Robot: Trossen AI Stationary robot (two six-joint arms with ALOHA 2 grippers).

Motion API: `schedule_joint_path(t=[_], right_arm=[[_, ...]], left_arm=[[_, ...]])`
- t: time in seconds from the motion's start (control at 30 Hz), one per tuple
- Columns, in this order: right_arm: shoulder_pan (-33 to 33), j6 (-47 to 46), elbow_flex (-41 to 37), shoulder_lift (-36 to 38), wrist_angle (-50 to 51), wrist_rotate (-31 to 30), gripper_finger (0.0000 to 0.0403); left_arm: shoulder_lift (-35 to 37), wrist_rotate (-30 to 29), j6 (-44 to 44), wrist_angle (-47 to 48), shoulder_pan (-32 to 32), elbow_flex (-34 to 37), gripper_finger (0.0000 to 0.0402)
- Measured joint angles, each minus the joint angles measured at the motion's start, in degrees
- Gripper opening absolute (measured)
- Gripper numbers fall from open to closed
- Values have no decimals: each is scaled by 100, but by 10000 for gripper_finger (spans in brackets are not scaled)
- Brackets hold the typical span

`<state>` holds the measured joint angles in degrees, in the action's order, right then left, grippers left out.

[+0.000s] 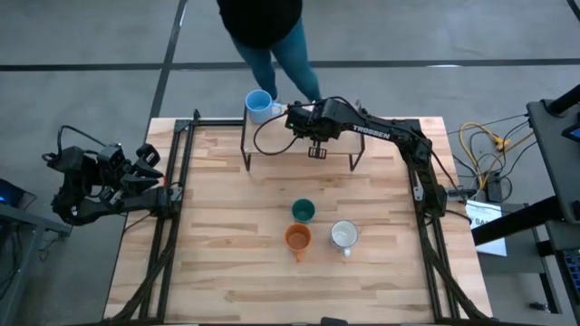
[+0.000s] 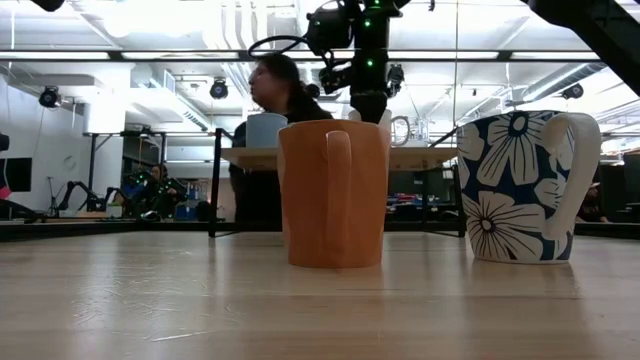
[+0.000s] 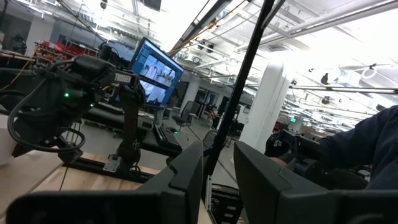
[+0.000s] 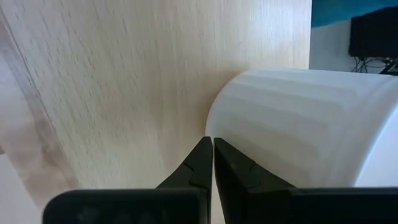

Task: Stack small to large cups/mugs on shelf
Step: Put the white mug on the shelf

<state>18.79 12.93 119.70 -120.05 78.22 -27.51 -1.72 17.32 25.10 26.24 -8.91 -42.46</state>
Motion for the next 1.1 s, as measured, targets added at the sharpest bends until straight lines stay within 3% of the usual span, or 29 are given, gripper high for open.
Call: schedule_joint_path(t=[1.1], right_arm=[[-8,44,62,-1,-249,12,8]], left_arm=[[0,-105,-2,16,0,0,77]])
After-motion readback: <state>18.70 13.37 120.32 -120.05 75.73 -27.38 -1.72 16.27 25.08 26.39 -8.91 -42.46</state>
